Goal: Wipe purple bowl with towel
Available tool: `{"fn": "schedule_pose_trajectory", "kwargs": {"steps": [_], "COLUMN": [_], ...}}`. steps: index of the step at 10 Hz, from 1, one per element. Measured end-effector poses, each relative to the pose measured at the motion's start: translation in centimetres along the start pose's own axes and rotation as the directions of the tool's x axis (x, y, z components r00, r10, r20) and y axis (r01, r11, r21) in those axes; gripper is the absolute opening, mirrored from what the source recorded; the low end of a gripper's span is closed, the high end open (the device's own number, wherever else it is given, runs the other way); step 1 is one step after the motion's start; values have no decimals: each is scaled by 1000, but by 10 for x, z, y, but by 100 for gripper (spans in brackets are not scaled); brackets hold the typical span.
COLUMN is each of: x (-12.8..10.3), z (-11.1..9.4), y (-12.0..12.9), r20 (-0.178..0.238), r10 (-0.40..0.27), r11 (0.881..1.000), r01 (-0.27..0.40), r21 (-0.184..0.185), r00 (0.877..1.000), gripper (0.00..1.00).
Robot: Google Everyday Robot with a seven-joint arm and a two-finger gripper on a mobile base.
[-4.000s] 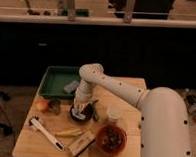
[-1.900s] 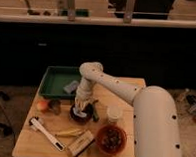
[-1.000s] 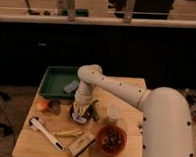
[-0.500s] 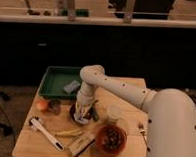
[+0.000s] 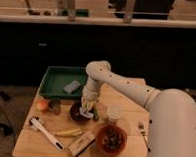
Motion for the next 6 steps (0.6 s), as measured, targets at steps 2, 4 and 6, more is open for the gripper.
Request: {"fn": "schedule_pose_trajectory", "kwargs": {"steps": [2, 4, 6], "x": [6, 3, 1], "z": [-2, 9, 23], "y": [-2, -20, -26], "r20": [-13, -5, 18], "r10": [7, 1, -11], "r11": [1000, 999, 999], "r01": [-7, -1, 12], "r21": [-5, -33, -53], "r00": [1000, 1000, 1000], "gripper": [0, 0, 0]}}
